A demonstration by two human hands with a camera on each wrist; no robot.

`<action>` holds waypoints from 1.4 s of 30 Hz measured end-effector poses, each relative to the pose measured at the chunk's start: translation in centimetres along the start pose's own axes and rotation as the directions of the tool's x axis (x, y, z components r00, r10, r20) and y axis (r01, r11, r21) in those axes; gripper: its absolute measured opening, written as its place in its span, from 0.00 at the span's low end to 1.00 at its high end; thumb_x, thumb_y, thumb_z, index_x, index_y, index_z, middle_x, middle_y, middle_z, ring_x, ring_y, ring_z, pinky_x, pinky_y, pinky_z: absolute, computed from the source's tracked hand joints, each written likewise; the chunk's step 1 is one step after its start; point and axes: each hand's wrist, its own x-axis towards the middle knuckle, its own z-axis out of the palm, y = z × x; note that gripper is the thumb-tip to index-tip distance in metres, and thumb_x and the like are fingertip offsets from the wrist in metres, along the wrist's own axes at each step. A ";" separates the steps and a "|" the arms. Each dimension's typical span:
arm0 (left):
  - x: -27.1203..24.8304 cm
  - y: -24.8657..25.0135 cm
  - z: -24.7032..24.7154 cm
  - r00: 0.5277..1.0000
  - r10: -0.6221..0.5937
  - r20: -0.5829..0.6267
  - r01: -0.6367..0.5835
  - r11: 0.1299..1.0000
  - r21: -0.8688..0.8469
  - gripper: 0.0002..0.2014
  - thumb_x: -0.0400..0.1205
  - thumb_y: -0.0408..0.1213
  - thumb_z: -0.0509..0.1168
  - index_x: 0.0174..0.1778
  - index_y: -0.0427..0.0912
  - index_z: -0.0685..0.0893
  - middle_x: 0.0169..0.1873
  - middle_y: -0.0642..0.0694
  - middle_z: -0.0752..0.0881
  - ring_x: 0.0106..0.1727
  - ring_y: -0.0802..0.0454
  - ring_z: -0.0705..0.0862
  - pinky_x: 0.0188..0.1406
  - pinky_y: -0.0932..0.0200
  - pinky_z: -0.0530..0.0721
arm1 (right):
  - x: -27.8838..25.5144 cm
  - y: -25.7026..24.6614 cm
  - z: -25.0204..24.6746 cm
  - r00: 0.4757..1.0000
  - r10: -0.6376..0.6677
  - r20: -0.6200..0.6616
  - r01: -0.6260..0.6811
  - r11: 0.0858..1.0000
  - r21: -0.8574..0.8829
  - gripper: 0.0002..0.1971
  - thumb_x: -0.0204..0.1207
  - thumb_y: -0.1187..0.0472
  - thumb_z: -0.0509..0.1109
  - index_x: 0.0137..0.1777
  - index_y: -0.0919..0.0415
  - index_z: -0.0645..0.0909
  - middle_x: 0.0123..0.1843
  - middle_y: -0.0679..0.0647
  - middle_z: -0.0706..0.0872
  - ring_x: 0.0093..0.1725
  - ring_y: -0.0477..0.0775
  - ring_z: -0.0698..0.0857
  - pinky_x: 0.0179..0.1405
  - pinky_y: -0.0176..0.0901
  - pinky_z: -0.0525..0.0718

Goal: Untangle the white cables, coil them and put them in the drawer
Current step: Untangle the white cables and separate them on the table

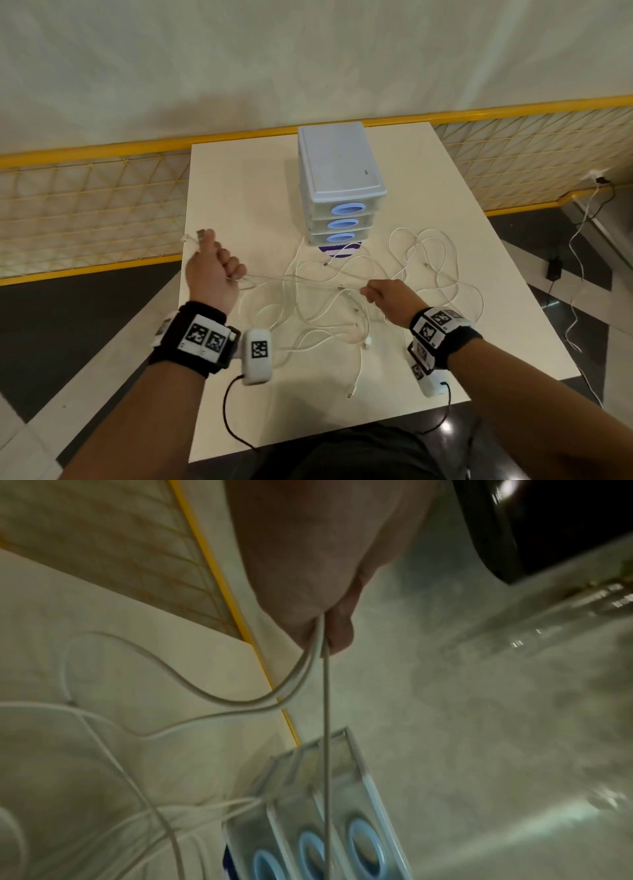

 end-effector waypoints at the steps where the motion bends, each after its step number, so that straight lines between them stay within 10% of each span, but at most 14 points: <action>1: 0.4 0.3 -0.5 1.000 0.016 -0.010 -0.015 1.000 0.020 0.21 0.84 0.47 0.61 0.25 0.49 0.65 0.15 0.54 0.60 0.17 0.56 0.56 0.17 0.63 0.57 | -0.1 0.5 -0.2 0.999 0.034 -0.006 -0.034 0.999 -0.012 0.18 0.83 0.50 0.56 0.33 0.54 0.72 0.32 0.53 0.81 0.38 0.58 0.79 0.41 0.43 0.71; 10: -3.6 -7.6 2.0 0.946 -0.080 0.313 -0.180 0.675 0.715 0.15 0.75 0.47 0.73 0.31 0.38 0.84 0.08 0.55 0.67 0.13 0.60 0.64 0.22 0.61 0.63 | -0.9 -5.3 1.6 0.956 -0.147 -0.254 0.150 0.989 -0.007 0.17 0.83 0.51 0.57 0.44 0.65 0.77 0.37 0.68 0.86 0.38 0.69 0.83 0.37 0.54 0.78; 15: -4.2 -8.7 2.8 0.958 -0.042 0.284 -0.158 0.751 0.642 0.13 0.76 0.38 0.72 0.26 0.42 0.81 0.13 0.56 0.70 0.20 0.54 0.67 0.25 0.60 0.66 | -1.8 -7.4 2.3 0.945 -0.257 -0.203 0.267 0.963 0.026 0.16 0.84 0.52 0.56 0.47 0.64 0.77 0.37 0.65 0.86 0.36 0.68 0.83 0.37 0.55 0.80; 24: -1.1 -4.4 1.4 0.958 0.287 0.008 -0.261 0.860 0.438 0.12 0.79 0.40 0.69 0.29 0.47 0.85 0.13 0.58 0.80 0.17 0.61 0.72 0.26 0.59 0.71 | -1.2 0.5 -0.7 0.985 -0.010 -0.171 0.009 1.000 -0.006 0.15 0.83 0.51 0.56 0.46 0.63 0.76 0.39 0.65 0.87 0.40 0.68 0.84 0.39 0.51 0.78; 30: -1.2 -6.0 0.5 0.996 0.050 0.077 -0.086 0.811 0.579 0.13 0.74 0.47 0.74 0.32 0.43 0.81 0.15 0.55 0.70 0.15 0.58 0.67 0.21 0.61 0.69 | -1.1 0.4 -0.7 0.951 0.064 -0.304 -0.034 0.994 0.105 0.15 0.83 0.54 0.58 0.45 0.65 0.77 0.37 0.68 0.86 0.38 0.70 0.83 0.39 0.56 0.81; 36: -3.1 -9.5 1.9 0.951 -0.144 0.273 -0.072 0.755 0.652 0.16 0.72 0.53 0.74 0.37 0.41 0.90 0.13 0.52 0.64 0.16 0.55 0.63 0.17 0.64 0.65 | -1.6 -4.1 0.9 0.967 -0.136 -0.215 0.157 0.984 0.085 0.13 0.83 0.56 0.59 0.47 0.67 0.78 0.40 0.65 0.86 0.40 0.66 0.83 0.41 0.50 0.76; 42: -3.6 -9.5 3.3 0.957 -0.099 0.274 -0.100 0.772 0.628 0.11 0.78 0.37 0.69 0.29 0.44 0.88 0.13 0.54 0.70 0.20 0.53 0.62 0.20 0.62 0.62 | -1.7 -5.3 1.8 0.966 -0.206 -0.153 0.223 0.970 0.099 0.13 0.83 0.55 0.59 0.46 0.65 0.79 0.37 0.62 0.85 0.37 0.62 0.80 0.37 0.44 0.71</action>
